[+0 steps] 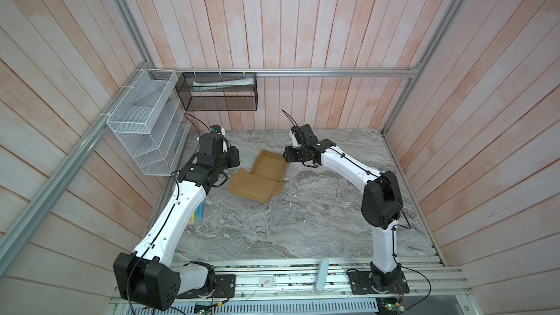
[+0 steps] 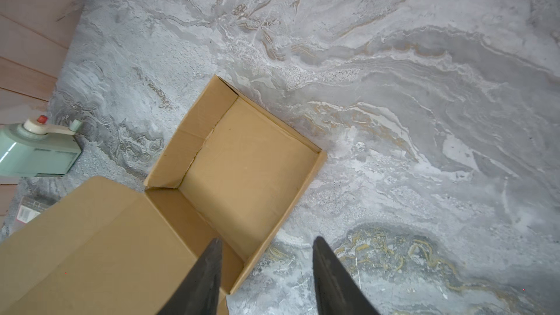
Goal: Fold the paper box
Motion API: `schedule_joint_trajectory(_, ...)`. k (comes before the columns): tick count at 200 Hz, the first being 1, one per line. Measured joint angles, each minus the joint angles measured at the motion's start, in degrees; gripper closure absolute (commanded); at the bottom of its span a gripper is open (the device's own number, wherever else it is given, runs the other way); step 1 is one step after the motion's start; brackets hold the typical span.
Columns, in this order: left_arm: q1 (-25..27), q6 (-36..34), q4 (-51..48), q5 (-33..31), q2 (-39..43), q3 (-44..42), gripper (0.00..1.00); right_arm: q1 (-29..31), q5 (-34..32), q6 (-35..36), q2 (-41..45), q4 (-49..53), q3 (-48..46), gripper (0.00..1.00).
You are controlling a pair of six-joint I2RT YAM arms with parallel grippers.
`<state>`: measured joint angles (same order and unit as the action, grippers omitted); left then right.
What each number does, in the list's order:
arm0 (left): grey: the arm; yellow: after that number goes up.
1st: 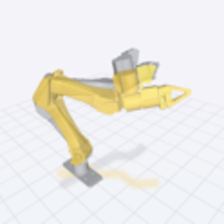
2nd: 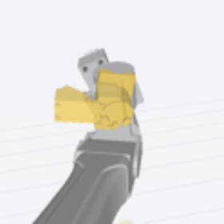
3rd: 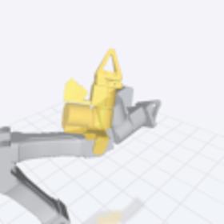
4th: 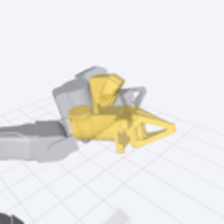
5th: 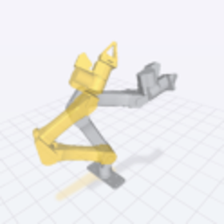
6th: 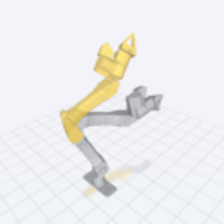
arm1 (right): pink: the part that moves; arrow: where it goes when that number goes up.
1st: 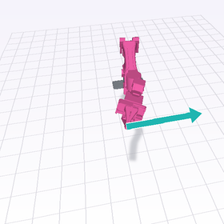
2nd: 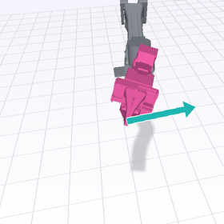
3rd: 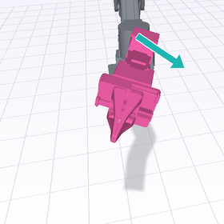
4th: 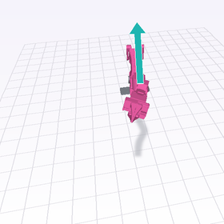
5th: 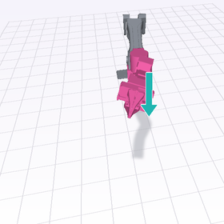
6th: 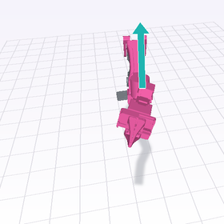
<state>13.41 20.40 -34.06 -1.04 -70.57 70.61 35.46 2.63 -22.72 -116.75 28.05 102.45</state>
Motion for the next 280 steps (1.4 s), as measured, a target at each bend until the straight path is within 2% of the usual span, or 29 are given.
schedule_joint_trajectory(59, 0.0, 4.4, -9.3, 0.2, 14.2, -6.7, 0.56, 3.2, -0.9, 1.8, 0.4, 0.0, -0.3, 0.52)
schedule_joint_trajectory(105, 0.3, 8.6, -14.6, 1.2, 20.0, -13.3, 0.56, 4.8, -1.3, 2.9, 0.3, 0.5, 2.6, 0.52)
schedule_joint_trajectory(147, 2.8, 14.0, -15.2, 2.3, 23.1, -21.5, 0.56, 5.0, -1.3, 3.3, -1.2, 0.5, 4.0, 0.52)
schedule_joint_trajectory(205, 8.8, 22.4, -9.9, 1.9, 24.1, -31.5, 0.57, 5.0, -1.0, 4.1, -5.1, 1.7, 5.5, 0.52)
schedule_joint_trajectory(245, 10.3, 27.6, -2.5, 0.5, 25.3, -38.1, 0.58, 5.0, -0.1, 5.6, -8.1, 2.4, 8.5, 0.53)
schedule_joint_trajectory(280, 10.6, 30.3, 6.2, 0.4, 21.0, -41.9, 0.59, 5.0, 0.8, 7.3, -11.0, 3.3, 11.3, 0.53)
